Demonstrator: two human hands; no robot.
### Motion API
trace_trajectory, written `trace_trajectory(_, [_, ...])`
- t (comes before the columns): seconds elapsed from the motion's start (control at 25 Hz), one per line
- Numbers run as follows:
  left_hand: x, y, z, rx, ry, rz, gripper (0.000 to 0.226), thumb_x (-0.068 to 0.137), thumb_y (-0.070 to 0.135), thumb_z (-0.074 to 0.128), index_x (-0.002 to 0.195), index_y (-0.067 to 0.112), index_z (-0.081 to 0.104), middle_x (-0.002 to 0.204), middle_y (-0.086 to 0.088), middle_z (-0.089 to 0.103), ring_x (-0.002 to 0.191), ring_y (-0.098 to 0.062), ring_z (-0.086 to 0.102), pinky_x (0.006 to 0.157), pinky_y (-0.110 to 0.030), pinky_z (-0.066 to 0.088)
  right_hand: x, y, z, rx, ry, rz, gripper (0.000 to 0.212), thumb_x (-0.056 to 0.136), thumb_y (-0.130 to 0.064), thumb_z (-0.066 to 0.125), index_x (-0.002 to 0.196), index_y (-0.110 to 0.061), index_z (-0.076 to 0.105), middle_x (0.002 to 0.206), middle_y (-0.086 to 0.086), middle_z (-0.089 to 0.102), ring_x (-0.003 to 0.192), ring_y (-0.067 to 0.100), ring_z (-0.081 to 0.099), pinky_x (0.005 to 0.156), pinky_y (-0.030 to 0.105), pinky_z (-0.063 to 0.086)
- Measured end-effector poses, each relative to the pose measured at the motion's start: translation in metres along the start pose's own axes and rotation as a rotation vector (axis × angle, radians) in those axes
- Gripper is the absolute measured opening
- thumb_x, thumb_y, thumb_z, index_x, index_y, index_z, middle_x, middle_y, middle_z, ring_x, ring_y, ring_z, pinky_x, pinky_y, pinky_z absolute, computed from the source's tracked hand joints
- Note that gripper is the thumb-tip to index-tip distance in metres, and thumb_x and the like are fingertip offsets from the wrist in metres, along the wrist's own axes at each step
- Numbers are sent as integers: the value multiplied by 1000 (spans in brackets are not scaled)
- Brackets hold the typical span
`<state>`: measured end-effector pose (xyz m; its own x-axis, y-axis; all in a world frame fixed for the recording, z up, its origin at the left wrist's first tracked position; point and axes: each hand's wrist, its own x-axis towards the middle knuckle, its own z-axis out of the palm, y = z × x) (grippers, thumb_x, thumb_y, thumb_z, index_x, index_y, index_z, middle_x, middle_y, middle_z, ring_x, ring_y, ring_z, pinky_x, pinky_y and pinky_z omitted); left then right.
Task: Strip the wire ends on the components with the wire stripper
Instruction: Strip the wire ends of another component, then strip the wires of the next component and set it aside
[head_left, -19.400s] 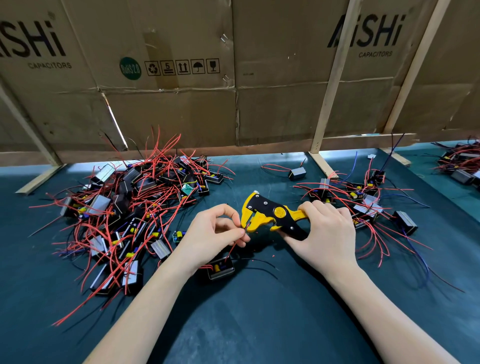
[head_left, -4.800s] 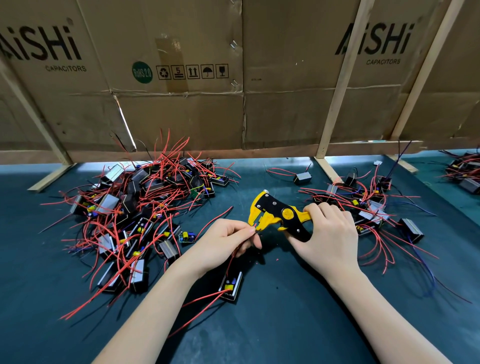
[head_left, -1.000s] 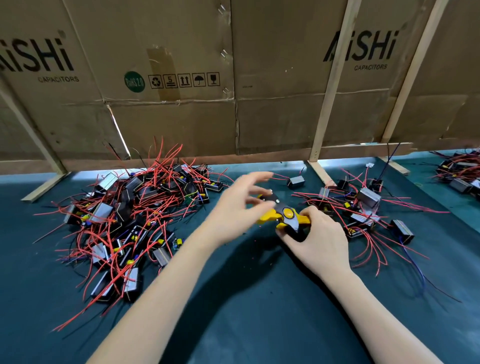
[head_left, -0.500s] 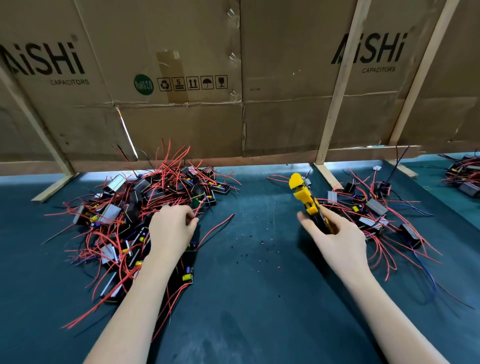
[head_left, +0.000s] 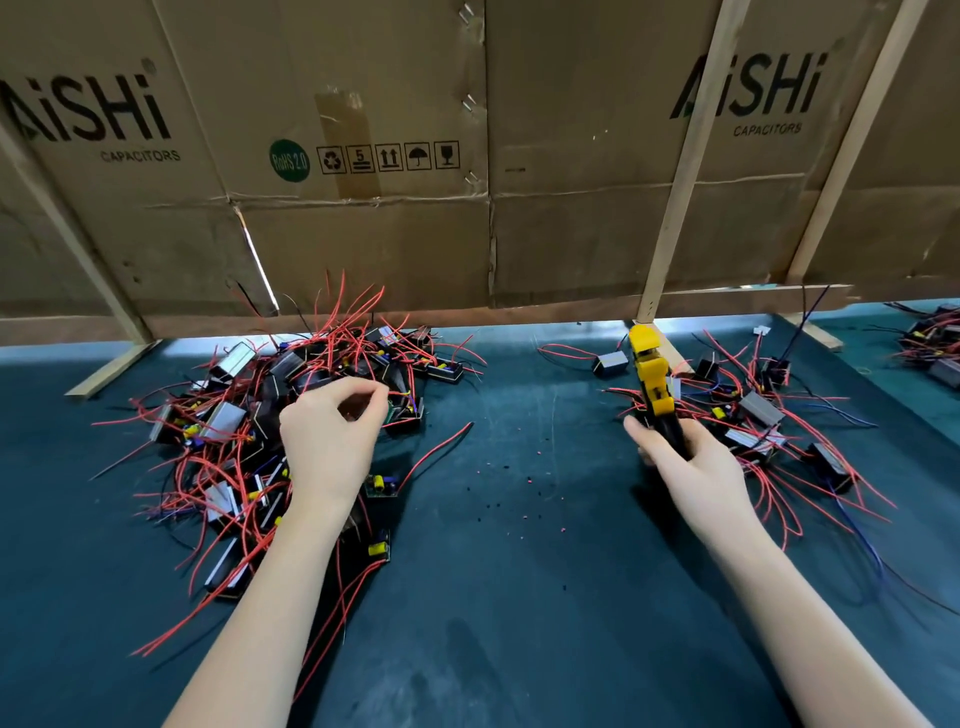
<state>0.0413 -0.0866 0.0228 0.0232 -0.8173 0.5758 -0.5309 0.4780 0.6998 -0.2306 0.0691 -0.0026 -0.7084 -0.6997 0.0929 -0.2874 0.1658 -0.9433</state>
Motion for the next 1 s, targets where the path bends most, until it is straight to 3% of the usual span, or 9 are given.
trace_trajectory(0.16, [4,5,0,-557,1,-266,12,88,11,68,82,18,77,75,2,75,72,-10,69,74,-22,54,-4,0,6,-72,36,-54,42,75,-64,68,77,-22,62,66,-7,60,61,-1,51,62,23,40])
trace_trajectory(0.32, [15,13,-13,-1176,-49,-601,19,93,13,63,80,13,77,77,2,74,67,-4,67,65,-15,53,-6,-1,8,-119,41,-83,43,72,-66,67,78,-24,63,68,-7,63,66,-4,53,60,17,39])
trace_trajectory(0.44, [19,18,-23,-1475,-158,-634,21,86,22,65,72,15,79,75,5,71,66,-3,64,67,-16,54,-6,-2,8,-102,38,-73,43,72,-65,68,79,-23,63,71,-5,64,65,-1,54,63,23,41])
trace_trajectory(0.56, [14,25,-25,-1501,-312,-551,21,85,29,62,74,20,77,76,9,67,68,-3,63,77,-18,55,-6,-1,7,-75,38,-68,42,74,-62,70,79,-20,63,73,2,64,62,3,50,63,25,41])
trace_trajectory(0.68, [11,29,-20,-1409,-475,-562,20,86,26,60,75,19,76,76,7,66,64,-3,62,62,-17,53,-5,-2,6,-56,42,-55,42,77,-60,71,78,-18,63,72,3,61,63,8,50,64,28,41])
trace_trajectory(0.84, [1,31,-10,-1195,-763,-598,22,85,24,58,76,19,77,63,9,60,48,0,52,47,-13,45,-5,-2,6,-54,42,-57,42,76,-60,71,78,-19,63,70,-1,60,58,1,47,63,27,41])
trace_trajectory(0.92, [-5,32,-4,-1171,-915,-637,22,86,22,57,78,17,77,59,9,54,45,0,47,46,-13,42,-5,-2,6,-59,37,-62,41,76,-60,71,78,-21,64,70,-2,60,58,0,48,63,25,41])
trace_trajectory(1.0, [-12,27,4,-957,-1018,-591,18,87,20,60,83,13,76,61,4,54,48,-6,48,49,-15,44,-5,-2,6,-74,31,-67,40,75,-61,71,80,-22,64,71,-3,62,60,0,49,63,23,41])
